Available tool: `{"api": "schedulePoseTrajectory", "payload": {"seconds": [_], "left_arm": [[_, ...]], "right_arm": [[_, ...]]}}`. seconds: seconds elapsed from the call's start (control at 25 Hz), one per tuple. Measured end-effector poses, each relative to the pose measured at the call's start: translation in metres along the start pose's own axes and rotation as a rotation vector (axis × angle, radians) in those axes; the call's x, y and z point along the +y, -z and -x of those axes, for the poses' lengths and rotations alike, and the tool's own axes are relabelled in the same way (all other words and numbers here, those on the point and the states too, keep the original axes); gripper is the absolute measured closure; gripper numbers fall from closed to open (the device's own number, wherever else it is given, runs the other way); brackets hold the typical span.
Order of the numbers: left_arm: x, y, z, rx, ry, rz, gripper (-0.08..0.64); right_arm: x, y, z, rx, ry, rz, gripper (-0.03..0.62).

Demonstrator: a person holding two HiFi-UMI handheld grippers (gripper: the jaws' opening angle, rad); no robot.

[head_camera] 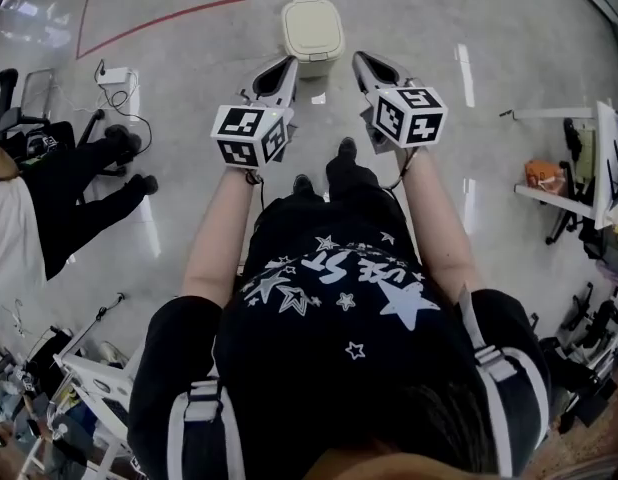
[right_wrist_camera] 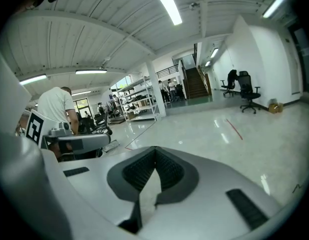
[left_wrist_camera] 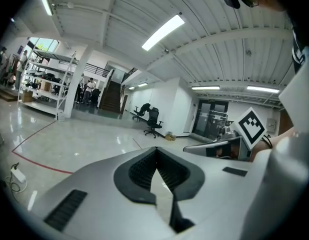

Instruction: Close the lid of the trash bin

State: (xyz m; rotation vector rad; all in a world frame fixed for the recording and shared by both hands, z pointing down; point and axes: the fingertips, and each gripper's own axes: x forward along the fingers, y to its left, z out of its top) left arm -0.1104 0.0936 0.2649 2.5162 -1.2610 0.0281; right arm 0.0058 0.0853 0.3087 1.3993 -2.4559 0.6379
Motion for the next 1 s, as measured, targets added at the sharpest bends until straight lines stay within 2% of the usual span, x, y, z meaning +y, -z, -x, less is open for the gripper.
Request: {"api": "schedulePoseTrajectory", "payload": {"seconds": [0.44, 0.8, 1.0], "left_arm": [[-0.067, -0.025, -0.002, -0.072, -0.023, -0.023, 0.549], [-0.121, -0.022, 0.014, -0.103, -0.069, -0.043, 0.549], [-0.144, -0.028, 0.018, -0.150, -0.091, -0.016, 0.549]], "right_arm": [[0.010, -0.034, 0.062, -0.099, -0.125, 0.056, 0.586], [0.001, -0.028, 0.105, -0.124, -0.203, 0.067, 0.586], [0.001, -0.035, 0.129, -0.155, -0.237, 0.108, 0.586]]}}
